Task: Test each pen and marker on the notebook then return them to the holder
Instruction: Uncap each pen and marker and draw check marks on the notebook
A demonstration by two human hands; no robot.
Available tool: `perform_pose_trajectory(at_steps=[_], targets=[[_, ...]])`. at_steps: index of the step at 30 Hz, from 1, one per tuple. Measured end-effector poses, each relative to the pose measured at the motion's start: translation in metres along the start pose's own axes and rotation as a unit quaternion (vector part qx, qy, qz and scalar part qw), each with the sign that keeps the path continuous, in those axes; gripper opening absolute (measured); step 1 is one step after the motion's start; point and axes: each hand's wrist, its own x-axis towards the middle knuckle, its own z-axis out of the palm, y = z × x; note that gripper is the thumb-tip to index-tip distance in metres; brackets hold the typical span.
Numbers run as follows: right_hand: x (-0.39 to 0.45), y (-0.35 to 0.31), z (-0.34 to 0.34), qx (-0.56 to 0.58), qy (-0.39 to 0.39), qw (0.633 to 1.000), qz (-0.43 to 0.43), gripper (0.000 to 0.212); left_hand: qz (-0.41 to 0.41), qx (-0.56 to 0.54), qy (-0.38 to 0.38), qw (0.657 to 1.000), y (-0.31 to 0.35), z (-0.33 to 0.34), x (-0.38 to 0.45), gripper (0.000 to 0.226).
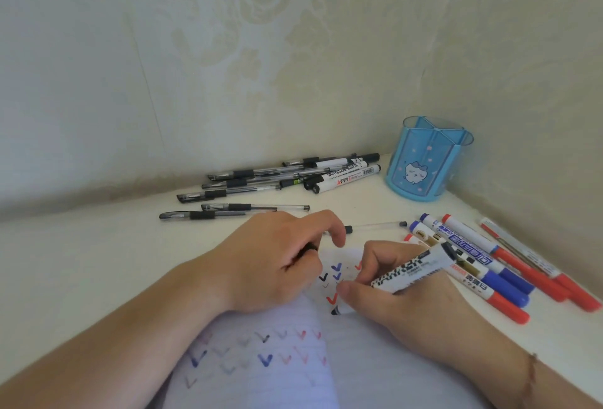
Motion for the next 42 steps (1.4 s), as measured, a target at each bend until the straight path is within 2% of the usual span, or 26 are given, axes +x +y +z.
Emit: perform_pose_trajectory(at_steps=[6,13,17,21,25,30,34,38,42], targets=[[0.0,0.001,-0.002,-0.011,-0.011,1.0,0.007,0.029,0.005,0.057,-0.038,0.998,-0.004,-0.002,-0.001,0.035],[0.003,0.009,-0.003,0.01,0.026,1.0,0.001,0.03,-0.012,0.076,-0.075,0.994,-0.002,-0.007,-0.002,0.024],[0.007,0.01,-0.008,0.149,0.023,0.988,0.028,0.033,0.007,0.064,-0.067,0.996,0.002,-0.007,-0.003,0.029],[0.008,0.012,-0.01,0.284,-0.004,0.958,0.033,0.038,0.004,-0.027,-0.059,0.998,0.004,-0.008,-0.001,0.032],[0.01,0.017,-0.013,0.349,0.027,0.935,0.05,0.013,-0.017,-0.093,-0.056,0.994,0.003,-0.004,0.0,0.041],[0.011,0.017,-0.014,0.352,0.061,0.933,0.042,0.015,-0.028,-0.128,-0.041,0.991,0.005,-0.003,0.001,0.046],[0.011,0.019,-0.012,0.325,0.034,0.945,0.031,0.006,-0.027,-0.153,-0.032,0.987,0.008,-0.003,0.001,0.047],[0.011,0.019,-0.01,0.283,0.011,0.959,-0.019,0.039,-0.015,-0.161,-0.035,0.986,0.009,-0.004,0.0,0.039],[0.008,0.015,-0.009,0.263,0.017,0.964,-0.044,0.039,-0.013,-0.171,-0.056,0.984,0.014,-0.003,-0.005,0.04]])
